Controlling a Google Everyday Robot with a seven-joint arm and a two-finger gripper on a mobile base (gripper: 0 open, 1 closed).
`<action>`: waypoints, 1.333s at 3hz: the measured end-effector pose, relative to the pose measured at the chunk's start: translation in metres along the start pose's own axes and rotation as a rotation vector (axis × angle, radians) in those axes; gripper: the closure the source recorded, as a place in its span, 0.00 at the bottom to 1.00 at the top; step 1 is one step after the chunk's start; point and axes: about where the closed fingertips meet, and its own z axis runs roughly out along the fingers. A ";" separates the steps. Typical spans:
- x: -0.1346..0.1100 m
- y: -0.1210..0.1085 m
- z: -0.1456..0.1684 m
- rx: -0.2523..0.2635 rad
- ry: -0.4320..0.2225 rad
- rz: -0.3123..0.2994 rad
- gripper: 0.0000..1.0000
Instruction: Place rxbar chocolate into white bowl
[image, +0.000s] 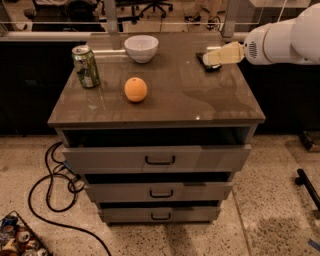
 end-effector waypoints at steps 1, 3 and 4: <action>-0.007 -0.008 0.058 0.004 -0.024 0.046 0.00; 0.008 -0.019 0.142 0.019 0.042 0.031 0.00; 0.022 -0.025 0.167 0.023 0.083 0.015 0.00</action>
Offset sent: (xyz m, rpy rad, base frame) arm 0.1452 0.0300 -0.0748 0.0168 0.0342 -0.0560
